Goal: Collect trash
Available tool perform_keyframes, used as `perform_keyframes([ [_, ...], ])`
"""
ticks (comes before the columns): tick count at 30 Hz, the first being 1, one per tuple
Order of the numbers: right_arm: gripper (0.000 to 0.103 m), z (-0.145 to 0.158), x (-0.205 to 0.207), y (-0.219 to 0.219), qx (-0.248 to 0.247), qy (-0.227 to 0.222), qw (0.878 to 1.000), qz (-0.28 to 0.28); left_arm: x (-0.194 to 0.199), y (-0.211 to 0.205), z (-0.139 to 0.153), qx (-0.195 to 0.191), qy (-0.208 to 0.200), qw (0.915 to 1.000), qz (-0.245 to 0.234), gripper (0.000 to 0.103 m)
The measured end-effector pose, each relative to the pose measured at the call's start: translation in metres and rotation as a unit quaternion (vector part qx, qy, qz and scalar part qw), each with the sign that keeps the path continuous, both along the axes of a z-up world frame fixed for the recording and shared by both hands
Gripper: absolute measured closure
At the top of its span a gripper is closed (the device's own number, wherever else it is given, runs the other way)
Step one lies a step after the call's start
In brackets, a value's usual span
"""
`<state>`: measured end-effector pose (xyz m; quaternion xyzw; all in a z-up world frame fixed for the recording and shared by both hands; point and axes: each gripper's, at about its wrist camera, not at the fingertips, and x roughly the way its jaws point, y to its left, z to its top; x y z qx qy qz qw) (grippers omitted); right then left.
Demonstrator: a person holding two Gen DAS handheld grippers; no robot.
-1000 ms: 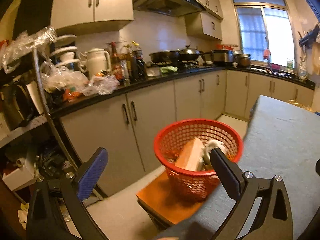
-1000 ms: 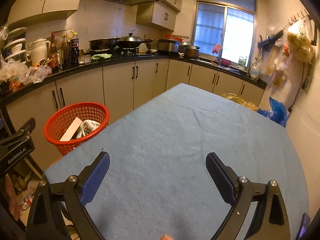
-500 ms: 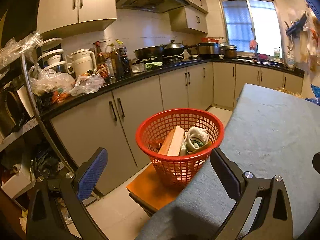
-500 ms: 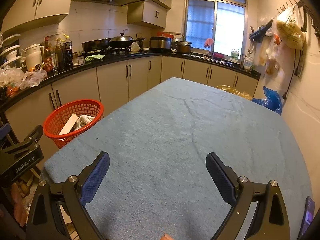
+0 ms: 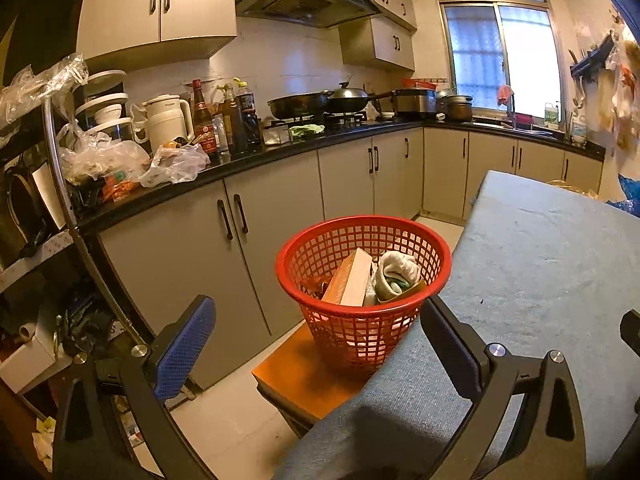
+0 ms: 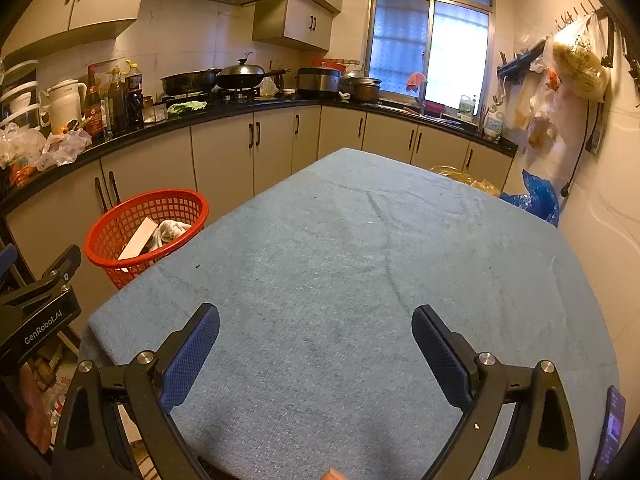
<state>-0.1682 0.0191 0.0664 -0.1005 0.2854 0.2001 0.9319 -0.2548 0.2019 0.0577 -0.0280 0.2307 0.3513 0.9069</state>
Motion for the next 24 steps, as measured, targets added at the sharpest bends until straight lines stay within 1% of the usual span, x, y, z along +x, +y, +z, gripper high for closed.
perform_keyframes([
  [10,0.004,-0.0037,0.0004,0.0019,-0.004,0.002,1.0,-0.001,-0.0023,0.0,-0.0037,-0.001,-0.003,0.9999,-0.011,0.001],
  [24,0.004,-0.0057,0.0042,-0.0015,-0.003,0.005,1.0,-0.004,0.0004,-0.0027,-0.0049,0.004,0.0,0.9999,-0.014,0.001],
])
